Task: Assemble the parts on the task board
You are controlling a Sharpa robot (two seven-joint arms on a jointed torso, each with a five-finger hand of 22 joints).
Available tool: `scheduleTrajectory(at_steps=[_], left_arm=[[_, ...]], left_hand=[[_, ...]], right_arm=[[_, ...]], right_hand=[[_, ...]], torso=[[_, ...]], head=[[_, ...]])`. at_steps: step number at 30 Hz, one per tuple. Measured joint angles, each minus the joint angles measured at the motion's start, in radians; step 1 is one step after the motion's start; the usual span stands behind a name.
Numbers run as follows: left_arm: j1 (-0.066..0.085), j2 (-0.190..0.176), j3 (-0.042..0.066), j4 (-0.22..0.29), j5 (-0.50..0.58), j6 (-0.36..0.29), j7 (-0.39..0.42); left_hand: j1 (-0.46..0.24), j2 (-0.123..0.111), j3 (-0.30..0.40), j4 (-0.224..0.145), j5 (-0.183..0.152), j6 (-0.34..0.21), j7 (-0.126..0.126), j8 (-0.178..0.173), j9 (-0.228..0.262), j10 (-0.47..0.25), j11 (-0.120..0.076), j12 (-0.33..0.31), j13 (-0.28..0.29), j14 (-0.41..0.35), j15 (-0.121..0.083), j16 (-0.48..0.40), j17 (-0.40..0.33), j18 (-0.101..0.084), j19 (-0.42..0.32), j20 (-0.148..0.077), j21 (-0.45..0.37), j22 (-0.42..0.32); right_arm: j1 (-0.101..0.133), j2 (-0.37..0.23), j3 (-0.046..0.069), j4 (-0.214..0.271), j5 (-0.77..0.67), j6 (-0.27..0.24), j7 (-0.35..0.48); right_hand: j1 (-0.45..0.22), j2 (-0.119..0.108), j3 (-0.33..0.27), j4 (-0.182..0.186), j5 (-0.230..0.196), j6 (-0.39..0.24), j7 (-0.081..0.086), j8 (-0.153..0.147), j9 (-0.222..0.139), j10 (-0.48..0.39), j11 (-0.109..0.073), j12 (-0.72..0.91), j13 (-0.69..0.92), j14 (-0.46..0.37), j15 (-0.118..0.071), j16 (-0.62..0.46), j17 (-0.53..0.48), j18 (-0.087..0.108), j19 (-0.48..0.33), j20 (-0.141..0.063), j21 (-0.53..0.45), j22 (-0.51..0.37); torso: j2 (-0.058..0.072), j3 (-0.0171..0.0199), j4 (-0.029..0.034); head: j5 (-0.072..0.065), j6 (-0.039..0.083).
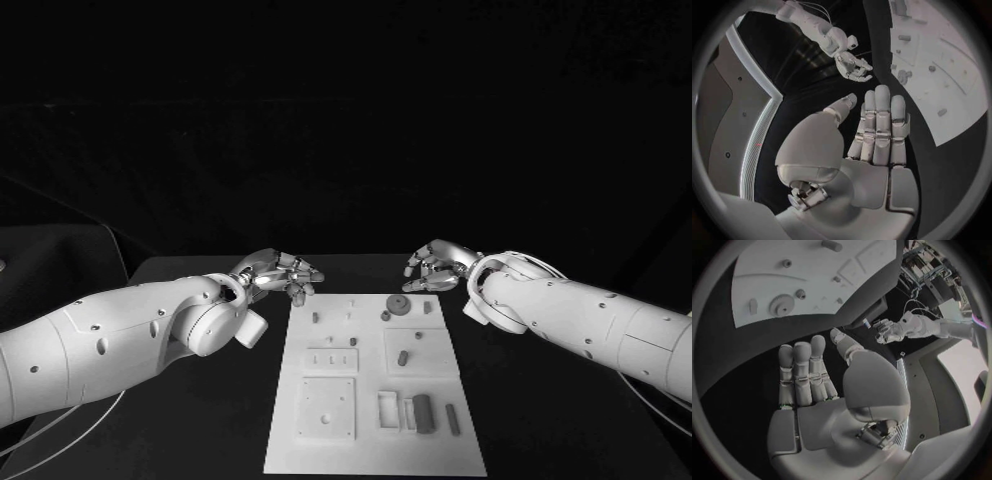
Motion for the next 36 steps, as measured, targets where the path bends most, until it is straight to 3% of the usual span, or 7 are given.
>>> scheduleTrajectory(at_steps=[5,9,17,24,36], left_arm=[[0.001,-0.012,0.001,0.008,0.0,0.0,0.001],[0.001,-0.018,0.003,0.019,0.0,0.0,0.002],[0.001,-0.019,0.004,0.034,0.0,0.0,0.004],[0.001,-0.015,0.005,0.031,0.0,-0.002,0.0],[0.002,-0.02,0.007,0.038,0.001,-0.008,-0.009]], left_hand=[[-0.004,-0.004,-0.003,0.003,0.0,0.0,0.0,0.0,0.0,0.0,0.0,0.0,0.0,0.0,0.0,0.0,0.001,0.0,0.0,0.0,0.0,0.0],[-0.004,-0.004,-0.003,0.003,0.0,0.0,0.0,0.0,-0.001,0.0,0.0,0.0,0.0,0.0,0.0,0.0,0.002,0.0,0.0,0.0,0.0,0.0],[-0.004,-0.004,-0.003,0.003,0.0,0.0,0.0,0.0,-0.001,0.0,0.0,0.0,0.0,0.0,0.0,0.0,0.003,-0.001,0.0,0.0,0.0,0.0],[-0.005,-0.005,-0.005,0.005,0.0,0.0,0.0,0.0,-0.001,0.0,0.0,0.0,0.0,0.0,0.0,0.0,0.003,-0.002,0.0,0.0,0.0,0.0],[-0.008,-0.008,-0.005,0.005,0.0,0.0,0.0,0.0,-0.001,0.0,0.0,0.0,0.001,0.0,0.0,0.0,0.004,-0.003,0.0,0.0,0.0,0.0]], right_arm=[[0.0,0.021,0.0,0.001,-0.105,-0.002,-0.02],[0.0,0.029,0.0,0.0,-0.172,-0.001,-0.042],[-0.008,0.048,0.0,-0.007,-0.247,0.0,-0.073],[-0.02,0.052,0.0,-0.02,-0.279,0.001,-0.092],[-0.025,0.054,0.001,-0.02,-0.296,0.006,-0.102]], right_hand=[[0.0,0.0,-0.022,0.006,0.0,-0.015,-0.006,-0.005,-0.022,-0.01,-0.029,0.184,0.138,0.025,-0.036,0.192,0.124,0.029,0.06,-0.021,0.106,0.047],[0.0,0.0,-0.024,0.008,0.0,-0.059,-0.007,-0.018,-0.038,-0.012,-0.038,0.243,0.18,0.038,-0.048,0.253,0.162,0.03,0.073,-0.032,0.129,0.063],[0.0,0.0,-0.025,0.009,0.0,-0.088,-0.006,-0.018,-0.046,-0.016,-0.041,0.289,0.214,0.044,-0.054,0.303,0.191,0.031,0.081,-0.035,0.129,0.076],[0.0,0.0,-0.025,0.009,0.0,-0.088,-0.006,-0.018,-0.048,-0.01,-0.047,0.314,0.231,0.059,-0.062,0.342,0.228,0.046,0.09,-0.037,0.129,0.084],[0.0,0.0,-0.025,0.009,0.0,-0.09,-0.008,-0.008,-0.049,-0.01,-0.047,0.334,0.244,0.079,-0.056,0.381,0.276,0.046,0.096,-0.039,0.131,0.09]], torso=[[0.02,-0.0004,0.0066],[0.038,-0.0003,0.0099],[0.074,0.0008,0.0157],[0.1,-0.0013,0.0217],[0.134,-0.0052,0.0305]], head=[[-0.005,0.007],[-0.009,0.016],[-0.02,0.027],[-0.032,0.036],[-0.031,0.052]])
